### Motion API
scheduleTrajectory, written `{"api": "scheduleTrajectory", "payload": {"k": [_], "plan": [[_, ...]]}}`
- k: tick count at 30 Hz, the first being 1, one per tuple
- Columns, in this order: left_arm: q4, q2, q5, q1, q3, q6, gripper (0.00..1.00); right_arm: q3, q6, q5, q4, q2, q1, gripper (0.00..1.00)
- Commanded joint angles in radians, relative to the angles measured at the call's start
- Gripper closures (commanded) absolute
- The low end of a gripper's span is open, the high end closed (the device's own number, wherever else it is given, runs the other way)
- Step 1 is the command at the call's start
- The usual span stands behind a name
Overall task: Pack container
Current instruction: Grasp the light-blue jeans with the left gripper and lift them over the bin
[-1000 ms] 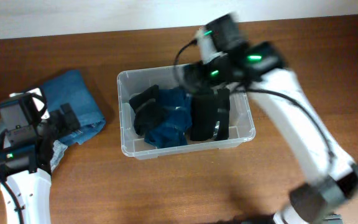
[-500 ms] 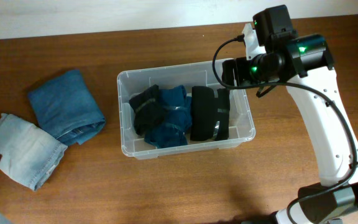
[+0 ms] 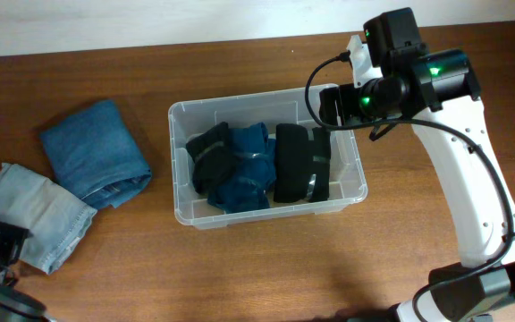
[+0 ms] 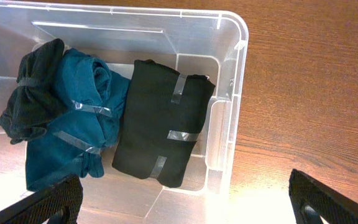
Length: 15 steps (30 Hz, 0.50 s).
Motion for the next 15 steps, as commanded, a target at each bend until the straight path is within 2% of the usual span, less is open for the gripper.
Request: {"api": "scheduleTrajectory", "payload": {"k": [1, 5, 8, 10, 13, 15], "plan": [[0.072, 0.085, 0.179, -0.014, 0.005, 0.037, 0.01, -0.006, -0.010, 0.009, -0.004, -0.005, -0.003, 0.01], [0.132, 0.135, 0.250, -0.045, 0.005, 0.071, 0.03, -0.006, -0.010, 0.005, -0.013, -0.005, -0.003, 0.01], [0.139, 0.143, 0.252, -0.069, 0.004, 0.098, 0.11, -0.006, -0.010, -0.006, -0.014, -0.005, -0.003, 0.01], [0.139, 0.143, 0.252, -0.085, 0.005, 0.111, 0.28, -0.006, -0.010, -0.006, -0.014, -0.005, -0.003, 0.01], [0.135, 0.143, 0.270, -0.095, 0.005, 0.111, 0.40, -0.006, -0.009, -0.006, -0.014, -0.005, -0.003, 0.01], [0.132, 0.143, 0.274, -0.095, 0.005, 0.111, 0.58, -0.006, -0.006, -0.006, -0.014, -0.005, -0.003, 0.01]]}}
